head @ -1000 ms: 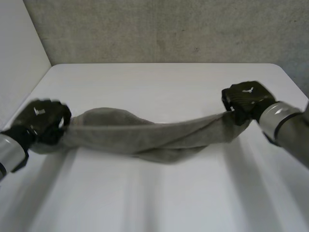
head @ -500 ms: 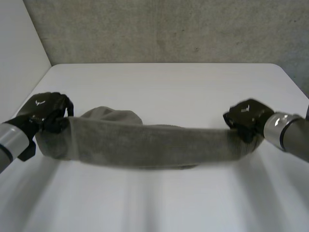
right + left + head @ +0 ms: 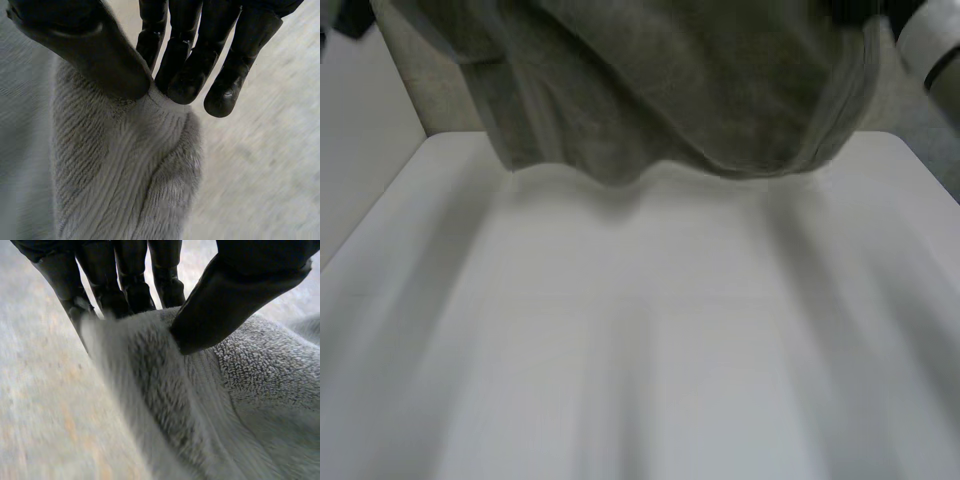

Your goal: Fold the towel.

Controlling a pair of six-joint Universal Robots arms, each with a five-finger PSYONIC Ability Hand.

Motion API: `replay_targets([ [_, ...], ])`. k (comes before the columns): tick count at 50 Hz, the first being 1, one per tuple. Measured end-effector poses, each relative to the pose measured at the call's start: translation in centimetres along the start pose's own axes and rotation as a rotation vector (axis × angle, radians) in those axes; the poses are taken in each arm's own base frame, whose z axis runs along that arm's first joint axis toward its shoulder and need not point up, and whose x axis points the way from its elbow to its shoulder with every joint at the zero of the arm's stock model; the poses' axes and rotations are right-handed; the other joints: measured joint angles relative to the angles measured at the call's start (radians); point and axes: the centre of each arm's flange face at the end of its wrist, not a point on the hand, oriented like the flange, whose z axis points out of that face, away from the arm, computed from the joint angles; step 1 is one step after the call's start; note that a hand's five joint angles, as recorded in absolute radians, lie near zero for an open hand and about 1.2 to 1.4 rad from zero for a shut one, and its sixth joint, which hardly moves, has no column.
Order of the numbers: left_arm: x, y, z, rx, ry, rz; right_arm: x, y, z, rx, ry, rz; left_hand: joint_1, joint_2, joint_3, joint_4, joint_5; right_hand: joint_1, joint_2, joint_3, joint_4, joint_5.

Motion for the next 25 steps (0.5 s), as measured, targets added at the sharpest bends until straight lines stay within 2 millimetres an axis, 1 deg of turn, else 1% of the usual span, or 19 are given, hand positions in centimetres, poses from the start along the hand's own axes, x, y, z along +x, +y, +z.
replay_targets([
  [1,0.0,1.1,-0.5,-0.031,0.004,-0.007,-0.6,1.0,-0.4,-0.039,-0.018,-0.011,0.0,0.0,0.0,0.0,0.0,0.0,0.0,0.0,0.0,0.0],
  [2,0.1,2.6,-1.2,-0.074,0.012,-0.015,-1.3,2.2,-0.9,-0.083,-0.038,-0.027,0.0,0.0,0.0,0.0,0.0,0.0,0.0,0.0,0.0,0.0],
  [3,0.1,3.4,-1.6,-0.093,0.018,-0.018,-1.6,2.8,-1.2,-0.103,-0.048,-0.036,0.0,0.0,0.0,0.0,0.0,0.0,0.0,0.0,0.0,0.0],
  [5,0.5,6.6,-3.4,-0.175,0.048,-0.023,-2.9,5.0,-2.3,-0.183,-0.092,-0.081,0.0,0.0,0.0,0.0,0.0,0.0,0.0,0.0,0.0,0.0],
  [6,0.6,7.5,-4.0,-0.194,0.057,-0.022,-3.3,5.5,-2.6,-0.202,-0.103,-0.094,0.0,0.0,0.0,0.0,0.0,0.0,0.0,0.0,0.0,0.0],
  [7,0.8,8.7,-4.8,-0.222,0.071,-0.021,-3.6,6.0,-3.0,-0.221,-0.115,-0.107,0.0,0.0,0.0,0.0,0.0,0.0,0.0,0.0,0.0,0.0],
  [8,1.2,10.7,-6.4,-0.267,0.096,-0.017,-4.6,7.7,-3.9,-0.277,-0.151,-0.144,0.0,0.0,0.0,0.0,0.0,0.0,0.0,0.0,0.0,0.0],
  [9,1.4,11.4,-7.1,-0.284,0.105,-0.014,-4.9,8.1,-4.2,-0.292,-0.162,-0.153,0.0,0.0,0.0,0.0,0.0,0.0,0.0,0.0,0.0,0.0],
  [12,2.4,15.0,-10.9,-0.369,0.158,0.007,-6.4,10.7,-6.2,-0.389,-0.232,-0.201,0.0,0.0,0.0,0.0,0.0,0.0,0.0,0.0,0.0,0.0],
  [13,2.5,15.4,-11.3,-0.379,0.164,0.011,-6.6,11.1,-6.5,-0.403,-0.242,-0.205,0.0,0.0,0.0,0.0,0.0,0.0,0.0,0.0,0.0,0.0],
  [14,2.8,16.3,-12.6,-0.406,0.179,0.021,-7.0,11.7,-7.2,-0.433,-0.262,-0.211,0.0,0.0,0.0,0.0,0.0,0.0,0.0,0.0,0.0,0.0],
  [17,2.9,17.3,-14.6,-0.45,0.195,0.038,-7.2,12.3,-8.5,-0.492,-0.294,-0.204,0.0,0.0,0.0,0.0,0.0,0.0,0.0,0.0,0.0,0.0],
  [19,2.5,17.0,-15.2,-0.457,0.194,0.05,-6.9,11.8,-9.0,-0.509,-0.296,-0.194,0.0,0.0,0.0,0.0,0.0,0.0,0.0,0.0,0.0,0.0],
  [21,1.9,15.8,-15.5,-0.447,0.186,0.068,-5.9,10.4,-9.3,-0.511,-0.277,-0.179,0.0,0.0,0.0,0.0,0.0,0.0,0.0,0.0,0.0,0.0],
  [23,1.0,14.0,-15.4,-0.423,0.175,0.088,-4.2,8.2,-9.6,-0.488,-0.233,-0.159,0.0,0.0,0.0,0.0,0.0,0.0,0.0,0.0,0.0,0.0],
  [24,0.8,13.5,-15.3,-0.416,0.173,0.094,-3.9,7.7,-9.6,-0.482,-0.222,-0.155,0.0,0.0,0.0,0.0,0.0,0.0,0.0,0.0,0.0,0.0],
  [25,0.2,12.4,-15.2,-0.398,0.167,0.106,-3.0,6.5,-9.8,-0.465,-0.197,-0.143,0.0,0.0,0.0,0.0,0.0,0.0,0.0,0.0,0.0,0.0],
])
